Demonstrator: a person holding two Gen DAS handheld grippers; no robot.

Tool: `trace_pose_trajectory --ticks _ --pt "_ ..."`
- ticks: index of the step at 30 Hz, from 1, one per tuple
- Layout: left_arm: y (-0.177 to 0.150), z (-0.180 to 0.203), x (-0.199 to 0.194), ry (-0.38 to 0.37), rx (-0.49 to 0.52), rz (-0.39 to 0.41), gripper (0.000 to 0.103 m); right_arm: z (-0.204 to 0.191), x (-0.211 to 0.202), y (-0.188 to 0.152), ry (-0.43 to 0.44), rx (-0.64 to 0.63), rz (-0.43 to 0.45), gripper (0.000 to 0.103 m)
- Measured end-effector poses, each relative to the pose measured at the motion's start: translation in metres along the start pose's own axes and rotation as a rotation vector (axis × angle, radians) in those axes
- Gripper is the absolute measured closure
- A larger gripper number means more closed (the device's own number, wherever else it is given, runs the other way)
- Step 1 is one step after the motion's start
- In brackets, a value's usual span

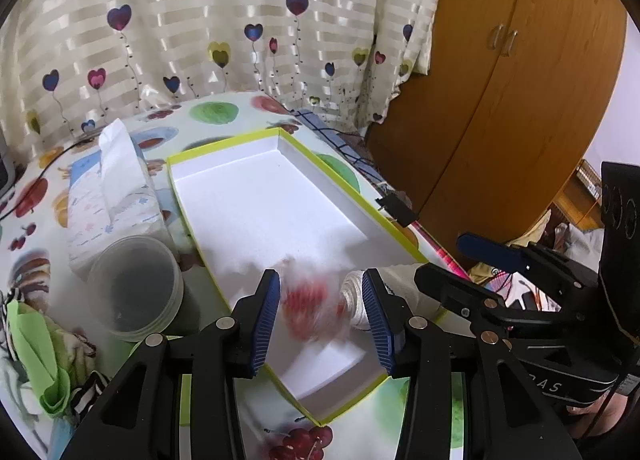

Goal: Organize soft objects
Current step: 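Lower the plastic bag into the white tray and open the left gripper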

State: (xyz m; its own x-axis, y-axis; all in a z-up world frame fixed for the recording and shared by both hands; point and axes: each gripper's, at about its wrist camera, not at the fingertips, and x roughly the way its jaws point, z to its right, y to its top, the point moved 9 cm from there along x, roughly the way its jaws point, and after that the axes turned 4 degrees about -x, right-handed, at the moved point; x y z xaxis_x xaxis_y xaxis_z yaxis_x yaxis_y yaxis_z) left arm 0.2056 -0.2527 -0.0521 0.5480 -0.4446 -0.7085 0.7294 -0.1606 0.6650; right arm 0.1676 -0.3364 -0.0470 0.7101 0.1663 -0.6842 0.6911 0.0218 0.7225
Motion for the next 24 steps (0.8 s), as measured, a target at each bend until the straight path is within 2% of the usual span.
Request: trace_pose_trajectory --ticks 14,24 --pt "0.002 0.003 -0.042 -0.025 -0.006 0.073 0.061 -0.014 -0.025 -0.003 0.007 -0.006 0.011 0.041" --pt "-0.012 -0.008 -0.075 -0.018 -0.031 0.114 0.061 -0.048 -0.041 -0.004 0.036 -0.059 0.022 0.041"
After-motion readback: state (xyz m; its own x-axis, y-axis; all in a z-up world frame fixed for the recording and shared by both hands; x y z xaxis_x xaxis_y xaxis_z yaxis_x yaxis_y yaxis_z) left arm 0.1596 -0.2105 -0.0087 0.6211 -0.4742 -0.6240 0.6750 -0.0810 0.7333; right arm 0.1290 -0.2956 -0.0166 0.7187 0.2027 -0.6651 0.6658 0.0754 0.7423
